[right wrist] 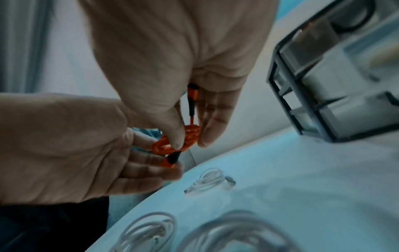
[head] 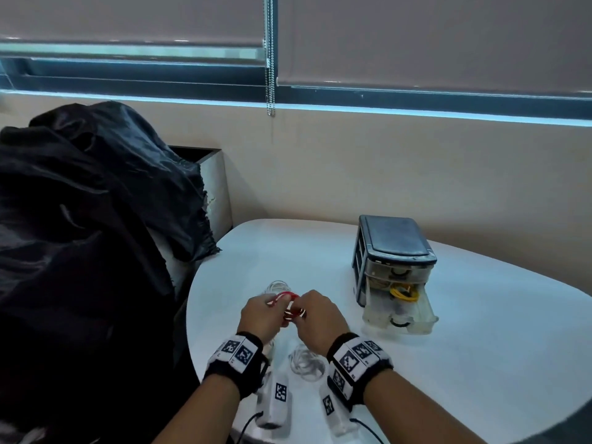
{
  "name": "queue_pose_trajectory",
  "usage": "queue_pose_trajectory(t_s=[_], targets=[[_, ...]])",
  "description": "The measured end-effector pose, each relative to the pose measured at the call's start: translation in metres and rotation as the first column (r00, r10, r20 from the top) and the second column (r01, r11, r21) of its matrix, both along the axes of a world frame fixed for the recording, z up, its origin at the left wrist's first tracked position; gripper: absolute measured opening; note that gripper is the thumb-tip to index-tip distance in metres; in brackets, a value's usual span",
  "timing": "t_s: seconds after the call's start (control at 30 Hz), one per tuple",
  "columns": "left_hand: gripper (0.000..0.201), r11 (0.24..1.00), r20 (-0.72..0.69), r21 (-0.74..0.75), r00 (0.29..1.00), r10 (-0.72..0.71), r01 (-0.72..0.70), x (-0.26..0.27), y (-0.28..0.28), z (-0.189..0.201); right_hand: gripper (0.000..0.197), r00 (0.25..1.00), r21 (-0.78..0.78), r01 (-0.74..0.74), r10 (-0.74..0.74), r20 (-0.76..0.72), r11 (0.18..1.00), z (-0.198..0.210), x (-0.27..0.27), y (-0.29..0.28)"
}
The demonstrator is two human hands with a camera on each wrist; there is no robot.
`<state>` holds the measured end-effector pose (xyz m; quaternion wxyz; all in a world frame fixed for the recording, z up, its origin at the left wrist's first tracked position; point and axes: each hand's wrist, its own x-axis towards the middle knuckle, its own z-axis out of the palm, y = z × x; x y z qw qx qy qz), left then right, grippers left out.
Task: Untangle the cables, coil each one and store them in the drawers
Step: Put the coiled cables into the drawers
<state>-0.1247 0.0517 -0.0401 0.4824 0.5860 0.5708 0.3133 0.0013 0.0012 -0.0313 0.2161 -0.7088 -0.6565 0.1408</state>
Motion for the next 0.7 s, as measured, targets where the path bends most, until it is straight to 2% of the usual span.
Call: queue_pose_trajectory(t_s=[0.07,0.17,0.27,0.33,0.4,0.43,0.5,0.57,0.6,0.7], targets=[[0.014,0.998,0.016,-0.047,0.999,-0.032,0.033,0.005,-0.001,0.004,0.019,0.998,0.037,-0.031,0.032,-0.044,0.999,0.004,0.009,-0.011],[0.014,0.997,-0.101,-0.022,0.992,-0.079,0.077,0.016,-0.007,0.009,0.019,0.981,0.056,-0.006,0.017,-0.195,0.998,0.007,0.025,-0.03],[0.024,0.997,-0.012,0.064,0.999,-0.03,0.031,0.039,-0.014,0.017,0.023,0.929,0.082,0.09,-0.055,-0.365,0.993,0.016,0.042,-0.043],[0.024,0.996,0.071,0.083,0.997,-0.019,0.013,0.061,-0.019,0.024,0.024,0.83,0.109,0.162,-0.075,-0.553,0.981,0.027,0.054,-0.048],[0.023,0.994,0.133,0.112,0.991,-0.031,0.016,0.088,-0.022,0.028,0.023,0.67,0.096,0.303,-0.14,-0.729,0.948,0.039,0.071,-0.05],[0.022,0.992,0.152,0.124,0.988,-0.038,0.019,0.102,-0.024,0.031,0.019,0.596,0.075,0.383,-0.185,-0.781,0.921,0.045,0.082,-0.05],[0.014,0.99,0.156,0.13,0.984,-0.083,0.063,0.127,-0.025,0.035,0.008,0.523,0.042,0.524,-0.283,-0.804,0.851,0.049,0.109,-0.049],[0.016,0.979,0.071,0.128,0.983,-0.169,0.159,0.148,-0.026,0.039,0.012,0.526,0.042,0.629,-0.385,-0.759,0.776,0.044,0.139,-0.048],[0.022,0.973,-0.025,0.131,0.982,-0.188,0.19,0.157,-0.026,0.039,0.016,0.544,0.045,0.648,-0.42,-0.727,0.76,0.041,0.151,-0.047],[0.029,0.95,-0.314,0.208,0.936,-0.16,0.232,0.175,-0.027,0.036,0.026,0.639,0.034,0.633,-0.497,-0.587,0.774,0.031,0.174,-0.046]])
